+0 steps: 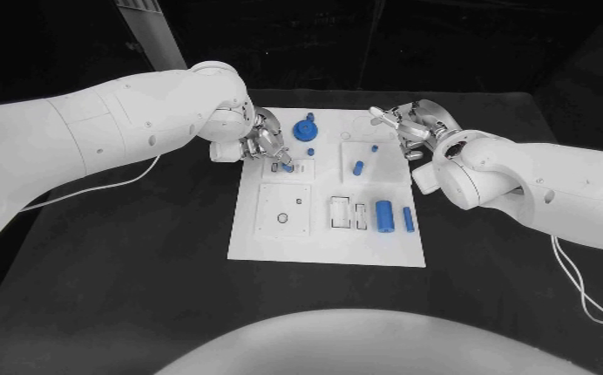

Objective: Assemble the parts on the task board

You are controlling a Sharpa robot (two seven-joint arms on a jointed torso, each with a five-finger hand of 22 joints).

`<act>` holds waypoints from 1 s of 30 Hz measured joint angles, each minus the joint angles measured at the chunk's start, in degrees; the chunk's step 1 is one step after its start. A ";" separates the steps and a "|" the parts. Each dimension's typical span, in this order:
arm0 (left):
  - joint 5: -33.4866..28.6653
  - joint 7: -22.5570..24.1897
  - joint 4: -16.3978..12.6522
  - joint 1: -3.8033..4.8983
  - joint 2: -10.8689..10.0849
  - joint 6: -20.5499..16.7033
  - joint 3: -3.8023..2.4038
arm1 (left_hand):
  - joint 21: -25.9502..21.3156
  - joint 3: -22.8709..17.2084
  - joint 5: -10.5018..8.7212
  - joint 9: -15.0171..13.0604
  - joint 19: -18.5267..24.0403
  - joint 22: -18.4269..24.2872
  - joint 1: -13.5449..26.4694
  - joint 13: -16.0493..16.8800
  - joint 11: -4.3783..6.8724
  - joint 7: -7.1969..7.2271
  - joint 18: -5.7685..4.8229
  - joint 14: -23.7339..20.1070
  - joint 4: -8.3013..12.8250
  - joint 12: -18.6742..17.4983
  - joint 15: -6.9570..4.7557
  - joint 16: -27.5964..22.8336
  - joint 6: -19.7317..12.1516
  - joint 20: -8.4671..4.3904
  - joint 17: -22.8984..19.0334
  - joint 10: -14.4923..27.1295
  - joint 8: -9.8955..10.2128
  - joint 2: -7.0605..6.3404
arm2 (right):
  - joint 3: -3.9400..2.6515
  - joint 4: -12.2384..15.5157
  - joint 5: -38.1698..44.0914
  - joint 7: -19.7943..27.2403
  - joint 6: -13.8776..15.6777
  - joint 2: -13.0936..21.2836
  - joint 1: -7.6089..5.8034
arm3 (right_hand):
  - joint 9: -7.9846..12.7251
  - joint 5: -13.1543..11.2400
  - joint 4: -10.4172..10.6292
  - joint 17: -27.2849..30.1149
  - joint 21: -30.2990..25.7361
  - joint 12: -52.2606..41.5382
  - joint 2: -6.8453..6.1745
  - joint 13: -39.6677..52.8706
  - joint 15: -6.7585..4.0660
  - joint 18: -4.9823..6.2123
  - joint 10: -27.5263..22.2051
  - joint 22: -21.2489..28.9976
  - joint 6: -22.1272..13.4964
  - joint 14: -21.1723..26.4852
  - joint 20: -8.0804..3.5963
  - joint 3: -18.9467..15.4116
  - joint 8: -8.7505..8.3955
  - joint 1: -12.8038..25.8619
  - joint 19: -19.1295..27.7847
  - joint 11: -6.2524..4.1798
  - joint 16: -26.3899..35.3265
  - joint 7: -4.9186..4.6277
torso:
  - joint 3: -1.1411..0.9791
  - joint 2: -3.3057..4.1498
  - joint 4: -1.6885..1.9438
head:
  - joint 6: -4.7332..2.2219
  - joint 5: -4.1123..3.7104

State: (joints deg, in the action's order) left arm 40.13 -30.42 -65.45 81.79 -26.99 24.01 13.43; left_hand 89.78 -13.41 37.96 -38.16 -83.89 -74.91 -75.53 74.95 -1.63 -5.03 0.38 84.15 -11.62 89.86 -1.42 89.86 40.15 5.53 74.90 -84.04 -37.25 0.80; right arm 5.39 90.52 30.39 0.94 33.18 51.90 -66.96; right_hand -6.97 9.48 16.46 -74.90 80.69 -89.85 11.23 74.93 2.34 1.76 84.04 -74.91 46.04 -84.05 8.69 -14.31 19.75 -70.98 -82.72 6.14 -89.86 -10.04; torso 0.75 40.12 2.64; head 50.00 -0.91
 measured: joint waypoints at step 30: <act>-0.17 -0.50 1.11 -0.24 0.92 0.12 -0.02 | 0.00 -0.30 -0.93 -0.20 0.00 0.00 0.03 0.00 0.00 -0.07 0.00 0.00 -0.32 0.00 0.00 0.00 0.12 0.01 0.00 0.00 0.34 -0.02 | 0.00 0.20 0.09 0.28 -0.01 0.00 0.01 | 0.07 0.00 0.12 0.00 0.01 0.00 -0.21 0.00 0.00 0.00 0.00 0.00 0.00 0.00 0.00 -0.12 0.00 -0.21 0.00 0.00 0.00 0.00 | 0.01 0.06 0.00 | -0.01 0.46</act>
State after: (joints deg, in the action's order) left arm 39.96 -30.92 -64.34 81.55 -26.08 24.13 13.41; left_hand 89.78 -13.71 37.03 -38.36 -83.88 -74.92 -75.50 74.95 -1.63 -5.11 0.38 84.15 -11.94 89.86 -1.42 89.86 40.27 5.53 74.91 -84.04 -36.91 0.78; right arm 5.39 90.73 30.48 1.22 33.17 51.90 -66.95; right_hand -6.91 9.48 16.58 -74.90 80.70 -89.85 11.03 74.93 2.34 1.76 84.04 -74.91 46.04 -84.05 8.69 -14.44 19.75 -71.19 -82.73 6.14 -89.86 -10.04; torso 0.76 40.18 2.64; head 50.00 -0.45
